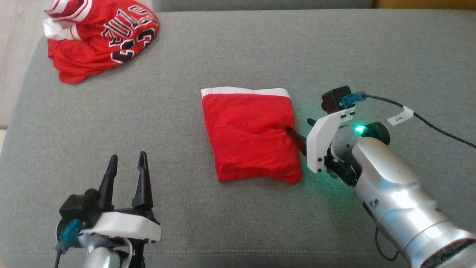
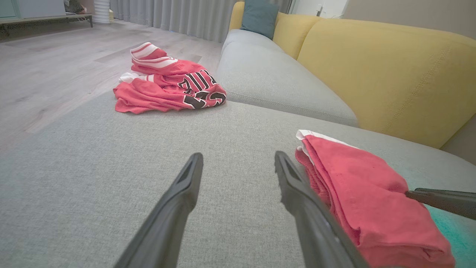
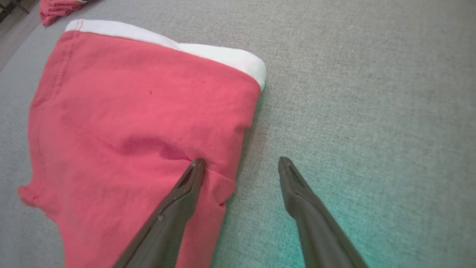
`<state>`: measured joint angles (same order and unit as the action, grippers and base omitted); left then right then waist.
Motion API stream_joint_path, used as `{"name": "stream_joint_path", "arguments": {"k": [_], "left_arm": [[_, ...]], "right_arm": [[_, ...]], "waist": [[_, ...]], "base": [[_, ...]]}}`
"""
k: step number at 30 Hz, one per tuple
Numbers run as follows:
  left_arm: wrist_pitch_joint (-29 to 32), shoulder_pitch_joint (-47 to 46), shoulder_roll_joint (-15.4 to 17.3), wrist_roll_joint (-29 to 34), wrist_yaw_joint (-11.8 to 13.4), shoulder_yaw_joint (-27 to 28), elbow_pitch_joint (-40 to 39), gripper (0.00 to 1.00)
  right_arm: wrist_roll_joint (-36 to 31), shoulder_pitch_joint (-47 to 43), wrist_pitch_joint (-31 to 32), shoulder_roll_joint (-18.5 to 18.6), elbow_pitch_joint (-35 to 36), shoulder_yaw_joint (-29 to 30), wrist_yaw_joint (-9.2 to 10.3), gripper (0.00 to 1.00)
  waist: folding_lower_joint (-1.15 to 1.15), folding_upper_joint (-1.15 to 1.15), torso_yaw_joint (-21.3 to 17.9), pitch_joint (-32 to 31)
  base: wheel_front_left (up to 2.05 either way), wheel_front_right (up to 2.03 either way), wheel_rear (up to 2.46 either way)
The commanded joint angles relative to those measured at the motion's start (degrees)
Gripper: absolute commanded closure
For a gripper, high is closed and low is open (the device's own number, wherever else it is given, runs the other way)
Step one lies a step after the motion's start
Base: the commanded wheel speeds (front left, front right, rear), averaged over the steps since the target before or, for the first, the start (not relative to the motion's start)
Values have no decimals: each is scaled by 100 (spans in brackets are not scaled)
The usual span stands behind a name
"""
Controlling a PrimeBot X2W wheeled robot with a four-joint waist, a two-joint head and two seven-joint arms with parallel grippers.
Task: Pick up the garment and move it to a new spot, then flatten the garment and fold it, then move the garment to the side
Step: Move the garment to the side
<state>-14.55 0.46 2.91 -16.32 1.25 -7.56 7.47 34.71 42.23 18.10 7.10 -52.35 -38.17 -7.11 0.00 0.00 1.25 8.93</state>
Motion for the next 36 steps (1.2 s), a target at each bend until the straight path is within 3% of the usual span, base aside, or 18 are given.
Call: {"name": "stream_joint_path", "arguments": {"k": [1, 9, 10, 11, 12, 14, 15, 25, 36], "left_arm": [[-45, -244, -3, -39, -8, 127, -156, 0], [-45, -338, -3, -71, 8, 70, -119, 0], [-45, -343, -3, -74, 13, 72, -121, 0], [-45, -343, -3, -74, 13, 72, -121, 0], [-45, -346, -3, -76, 17, 75, -123, 0], [-45, -350, -3, -79, 20, 91, -124, 0], [-45, -353, -3, -81, 24, 98, -124, 0], [-45, -377, -3, -49, 5, 59, -215, 0], [-45, -607, -3, 181, -119, -17, -337, 0]], "right_arm": [[103, 247, 1, -90, -10, -90, -37, 0], [509, 489, 114, -203, -421, -379, -37, 0], [554, 511, 116, -208, -430, -428, -37, 18], [554, 511, 116, -208, -430, -428, -37, 18], [594, 532, 107, -210, -434, -478, -37, 41], [645, 581, 79, -195, -435, -597, -37, 68], [663, 609, 47, -175, -442, -648, -37, 100], [625, 1157, -368, 152, -668, -1038, -37, 100], [594, 1870, -621, 503, -870, -1077, -37, 100]], "waist": [[0, 0, 85, 95], [0, 0, 235, 227], [0, 0, 240, 236], [0, 0, 240, 236], [0, 0, 241, 242], [0, 0, 233, 252], [0, 0, 222, 254], [0, 0, -252, 369], [0, 0, -1351, 773]], "base": [[0, 0, 0], [0, 0, 0], [0, 0, 0], [0, 0, 0], [0, 0, 0], [0, 0, 0], [0, 0, 0], [0, 0, 0], [0, 0, 0]]}}
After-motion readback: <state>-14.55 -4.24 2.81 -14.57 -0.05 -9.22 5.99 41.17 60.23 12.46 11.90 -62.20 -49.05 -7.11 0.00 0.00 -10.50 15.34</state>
